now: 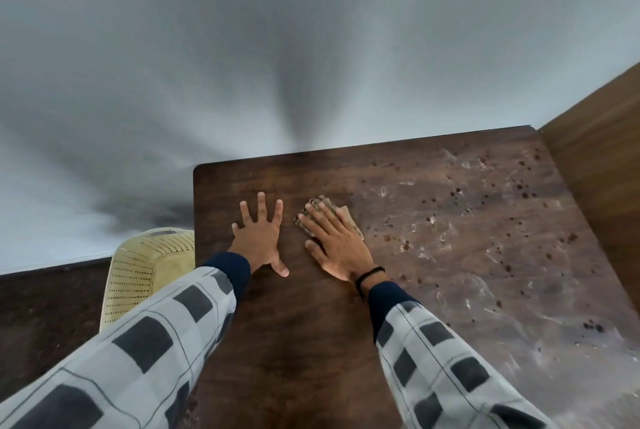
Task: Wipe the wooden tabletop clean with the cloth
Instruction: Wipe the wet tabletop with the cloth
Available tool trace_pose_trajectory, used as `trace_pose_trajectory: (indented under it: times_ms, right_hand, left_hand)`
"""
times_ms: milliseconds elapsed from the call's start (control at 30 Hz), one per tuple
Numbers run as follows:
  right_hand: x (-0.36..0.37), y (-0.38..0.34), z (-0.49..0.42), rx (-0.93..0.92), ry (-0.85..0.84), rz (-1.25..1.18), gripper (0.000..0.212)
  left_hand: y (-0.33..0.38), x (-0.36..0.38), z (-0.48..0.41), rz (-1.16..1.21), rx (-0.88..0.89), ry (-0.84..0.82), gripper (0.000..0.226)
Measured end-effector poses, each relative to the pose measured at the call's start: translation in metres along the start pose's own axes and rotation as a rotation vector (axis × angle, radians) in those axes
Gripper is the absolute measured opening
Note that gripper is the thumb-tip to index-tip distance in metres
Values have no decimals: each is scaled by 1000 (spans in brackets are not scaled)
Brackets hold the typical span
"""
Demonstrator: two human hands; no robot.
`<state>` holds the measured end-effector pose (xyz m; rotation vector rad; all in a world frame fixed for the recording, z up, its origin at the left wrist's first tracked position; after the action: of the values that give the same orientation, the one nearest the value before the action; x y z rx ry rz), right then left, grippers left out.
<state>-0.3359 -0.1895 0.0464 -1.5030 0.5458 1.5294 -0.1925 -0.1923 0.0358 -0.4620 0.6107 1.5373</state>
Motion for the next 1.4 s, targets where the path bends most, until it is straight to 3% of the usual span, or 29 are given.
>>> trace_pose_trajectory:
  times_ms: [133, 300, 367, 467, 533, 700, 733, 900, 967, 1067, 1133, 1300, 1400]
  right_hand:
    - [-2, 9, -4, -112, -51, 127, 55]
    - [-23, 42, -30, 345, 71, -3, 55]
    - [-16, 23, -29, 271, 68, 3, 56]
    - [-6, 9, -20, -39, -33, 87, 56]
    - [-9, 24, -30, -97, -85, 112, 55]
    - [-30, 47, -64, 281, 4, -88, 54]
    - [-27, 39, -62, 280, 16, -85, 55]
    - [-14, 23, -54, -64, -76, 37, 55]
    - [-24, 43, -72, -7, -85, 16, 54]
    - [-45, 64, -94, 272, 26, -102, 53]
    - [-44, 55, -97, 359, 75, -138, 52]
    - [-30, 30, -81, -22, -35, -24, 53]
    - [-44, 72, -94, 126, -23, -72, 53]
  left_hand:
    - [-2, 1, -3, 13, -10, -19, 160]
    - [-3, 2, -3, 9, -12, -12, 159]
    - [-3, 2, -3, 5, -3, -4, 159]
    - [-1, 1, -3, 4, -1, -4, 159]
    - [-1, 1, -3, 12, -3, -10, 160]
    - [0, 0, 0, 9, 4, 3, 158]
    - [0, 0, 0, 8, 7, 6, 158]
    - [-1, 1, -4, 0, 2, 5, 160]
    - [-1, 2, -4, 3, -3, 5, 160]
    - [-1, 2, -4, -4, 1, 7, 159]
    - [-2, 2, -3, -2, -5, 5, 159]
    - [-1, 1, -2, -1, 2, 1, 158]
    - [-2, 1, -2, 6, 0, -7, 158]
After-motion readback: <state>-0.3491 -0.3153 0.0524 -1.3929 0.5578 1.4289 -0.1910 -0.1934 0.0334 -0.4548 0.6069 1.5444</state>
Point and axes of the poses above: each hand's wrist, its own z-axis away from the middle knuckle, its own x-axis out of the palm, y = z × x, the point moved 10 cm from there along -z, towards the middle knuckle, and after that the axes turned 1 degree about -y, right-handed, at the moved point
